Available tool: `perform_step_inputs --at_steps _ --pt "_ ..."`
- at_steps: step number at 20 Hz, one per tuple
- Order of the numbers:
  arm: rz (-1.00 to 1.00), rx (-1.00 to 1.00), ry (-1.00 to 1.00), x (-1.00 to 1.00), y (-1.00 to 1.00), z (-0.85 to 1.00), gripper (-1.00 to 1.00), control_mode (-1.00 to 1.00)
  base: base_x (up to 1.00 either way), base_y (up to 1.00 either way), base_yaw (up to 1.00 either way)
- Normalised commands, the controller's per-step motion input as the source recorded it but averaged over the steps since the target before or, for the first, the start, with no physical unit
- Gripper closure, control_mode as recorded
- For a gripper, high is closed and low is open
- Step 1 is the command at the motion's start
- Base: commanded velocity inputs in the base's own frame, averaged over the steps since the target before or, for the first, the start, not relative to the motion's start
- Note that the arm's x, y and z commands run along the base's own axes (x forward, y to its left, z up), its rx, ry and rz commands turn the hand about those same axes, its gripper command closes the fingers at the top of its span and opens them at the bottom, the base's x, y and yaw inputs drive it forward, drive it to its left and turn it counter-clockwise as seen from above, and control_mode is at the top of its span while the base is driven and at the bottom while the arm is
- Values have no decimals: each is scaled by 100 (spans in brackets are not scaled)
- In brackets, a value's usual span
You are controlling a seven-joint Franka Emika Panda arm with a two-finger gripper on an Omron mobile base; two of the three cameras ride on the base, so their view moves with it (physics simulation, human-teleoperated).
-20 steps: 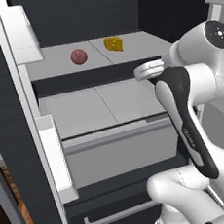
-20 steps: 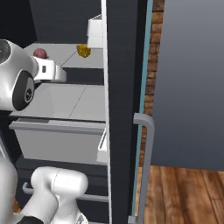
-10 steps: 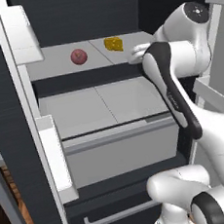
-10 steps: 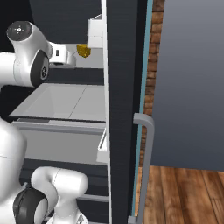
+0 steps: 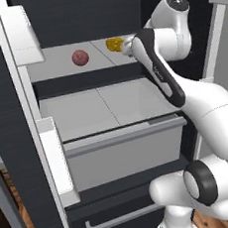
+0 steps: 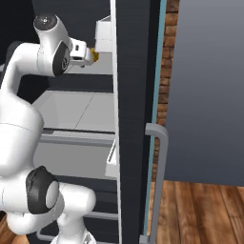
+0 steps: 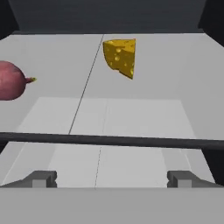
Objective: Take the cheese, chicken drumstick, and onion from the fridge and place them on the plate on the dining counter to create an appetizer plate.
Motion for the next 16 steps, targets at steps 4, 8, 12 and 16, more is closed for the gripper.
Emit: perform_step_inputs --at_steps 4,8,12,16 --pt "0 0 0 24 0 9 -100 -100 0 0 0" --pt "0 0 0 33 0 1 -100 -100 0 0 0" --pt "0 0 0 47 0 0 -100 -100 0 0 0" --pt "0 0 0 57 0 0 -100 -100 0 0 0"
